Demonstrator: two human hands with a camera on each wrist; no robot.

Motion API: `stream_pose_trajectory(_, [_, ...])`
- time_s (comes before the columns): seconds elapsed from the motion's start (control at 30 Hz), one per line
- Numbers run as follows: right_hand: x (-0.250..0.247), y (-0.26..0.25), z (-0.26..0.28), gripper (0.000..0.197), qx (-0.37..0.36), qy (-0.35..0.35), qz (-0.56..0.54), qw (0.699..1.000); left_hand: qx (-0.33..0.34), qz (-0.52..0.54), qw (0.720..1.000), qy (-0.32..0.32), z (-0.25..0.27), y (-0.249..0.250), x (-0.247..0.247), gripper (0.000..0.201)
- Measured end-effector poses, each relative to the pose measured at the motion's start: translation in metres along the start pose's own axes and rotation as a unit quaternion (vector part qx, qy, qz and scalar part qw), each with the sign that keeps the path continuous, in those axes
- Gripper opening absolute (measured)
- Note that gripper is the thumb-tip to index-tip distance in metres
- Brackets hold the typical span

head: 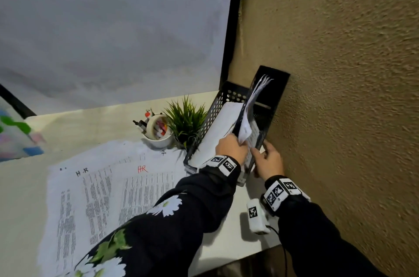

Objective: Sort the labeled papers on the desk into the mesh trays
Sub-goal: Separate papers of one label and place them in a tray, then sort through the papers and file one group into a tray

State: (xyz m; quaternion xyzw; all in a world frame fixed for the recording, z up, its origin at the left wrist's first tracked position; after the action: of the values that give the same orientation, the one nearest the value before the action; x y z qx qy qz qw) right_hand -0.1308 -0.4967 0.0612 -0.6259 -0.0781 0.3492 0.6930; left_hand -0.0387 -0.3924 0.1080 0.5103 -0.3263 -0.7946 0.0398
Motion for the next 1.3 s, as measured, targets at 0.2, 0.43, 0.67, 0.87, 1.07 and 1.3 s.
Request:
stream_pose_trajectory(0.2, [0.01, 0.044, 0.043, 0.029, 0.085, 0.007, -0.148, 0.985, 0.069, 0.149, 0.985, 0.05, 0.024, -0.049, -0.046, 0.042])
stream_pose_trajectory(0.43, [0.08, 0.068, 0.104, 0.027, 0.19, -0.172, -0.159, 0.954, -0.236, 0.116, 0.956, 0.128, 0.029, -0.274, -0.075, 0.039])
stream_pose_trajectory(0.67, [0.173, 0.064, 0.134, 0.013, 0.152, -0.256, 0.015, 0.954, -0.341, 0.02, 0.94, -0.005, 0.071, -0.364, -0.053, 0.096])
stream_pose_trajectory(0.87, [0.195, 0.054, 0.135, 0.052, 0.145, -0.205, 0.071, 0.965, -0.25, 0.105, 0.962, 0.044, 0.078, -0.363, -0.056, 0.017])
stream_pose_trajectory(1.07, [0.201, 0.038, 0.13, 0.047, 0.117, -0.18, -0.047, 0.976, -0.184, 0.271, 0.944, 0.041, 0.1, -0.366, -0.07, 0.038])
stream_pose_trajectory(1.3, [0.216, 0.039, 0.129, 0.004, 0.129, -0.224, -0.03, 0.965, -0.271, 0.339, 0.898, 0.068, 0.115, -0.399, -0.086, 0.038])
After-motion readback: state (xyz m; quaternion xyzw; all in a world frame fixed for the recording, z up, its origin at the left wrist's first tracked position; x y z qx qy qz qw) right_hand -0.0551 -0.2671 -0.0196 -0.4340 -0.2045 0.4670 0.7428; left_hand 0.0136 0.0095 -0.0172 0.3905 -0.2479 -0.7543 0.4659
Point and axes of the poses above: each hand's wrist, its own z-axis away from the middle knuckle, its own x-axis out of the palm, y = z × x, the point moved 6 cm from there along -z, towards the middle knuckle, and after that the axes turned 12 degrees about -z, right-handed, at the moved point
